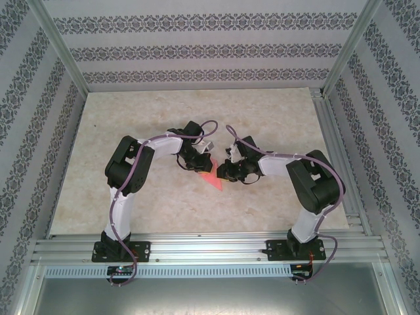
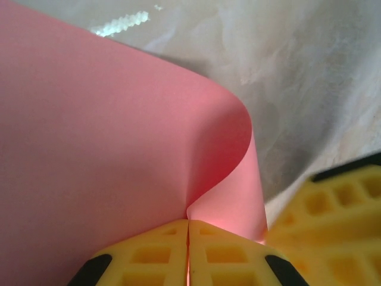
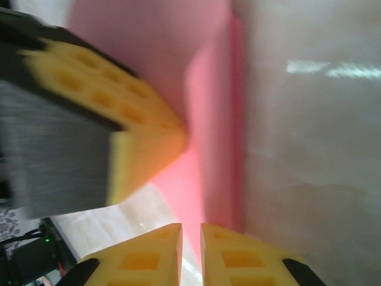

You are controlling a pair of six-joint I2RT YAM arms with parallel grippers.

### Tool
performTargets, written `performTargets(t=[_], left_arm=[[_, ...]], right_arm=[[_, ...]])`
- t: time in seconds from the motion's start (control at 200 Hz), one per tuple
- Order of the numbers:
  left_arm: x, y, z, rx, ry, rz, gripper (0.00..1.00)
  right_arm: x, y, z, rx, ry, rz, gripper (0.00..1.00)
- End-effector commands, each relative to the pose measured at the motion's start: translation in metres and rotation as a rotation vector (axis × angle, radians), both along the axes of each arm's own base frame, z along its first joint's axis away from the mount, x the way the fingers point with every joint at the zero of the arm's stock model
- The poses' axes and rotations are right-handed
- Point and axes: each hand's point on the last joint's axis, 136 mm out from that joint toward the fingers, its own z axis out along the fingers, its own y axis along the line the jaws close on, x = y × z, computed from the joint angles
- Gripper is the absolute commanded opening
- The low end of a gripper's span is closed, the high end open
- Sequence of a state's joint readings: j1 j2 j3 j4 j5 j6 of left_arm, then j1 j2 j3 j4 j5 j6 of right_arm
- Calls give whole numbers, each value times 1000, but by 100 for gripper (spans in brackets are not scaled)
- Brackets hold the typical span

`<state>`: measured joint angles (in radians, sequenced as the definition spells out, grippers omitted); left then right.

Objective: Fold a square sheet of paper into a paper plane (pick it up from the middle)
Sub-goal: Third fold the triangle at the center of the table.

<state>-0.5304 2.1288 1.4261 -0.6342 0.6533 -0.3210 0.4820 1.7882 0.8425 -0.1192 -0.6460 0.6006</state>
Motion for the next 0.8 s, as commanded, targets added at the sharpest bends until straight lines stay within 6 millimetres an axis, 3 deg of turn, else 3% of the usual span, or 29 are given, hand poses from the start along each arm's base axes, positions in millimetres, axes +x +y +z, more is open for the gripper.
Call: performTargets(t=[0.0, 0.1, 0.3, 0.38, 0.585, 0.794], left_arm=[[0, 10, -17, 47, 10, 5, 10], [0, 10, -15, 44, 9, 7, 10], [0, 10, -11, 36, 1, 9, 10], [1, 10, -11, 39, 2, 6, 10], [2, 10, -10, 45, -4, 10, 10], [1, 10, -12, 36, 3, 19, 10]], right_arm=[[2, -10, -19, -51, 9, -11, 16], [2, -12, -19, -49, 13, -10, 16], [20, -6, 31, 40, -80, -18, 17], [26, -5, 40, 62, -101, -19, 18], [40, 1, 33, 83, -81, -13, 17], [48, 8, 12, 93, -36, -5, 17]])
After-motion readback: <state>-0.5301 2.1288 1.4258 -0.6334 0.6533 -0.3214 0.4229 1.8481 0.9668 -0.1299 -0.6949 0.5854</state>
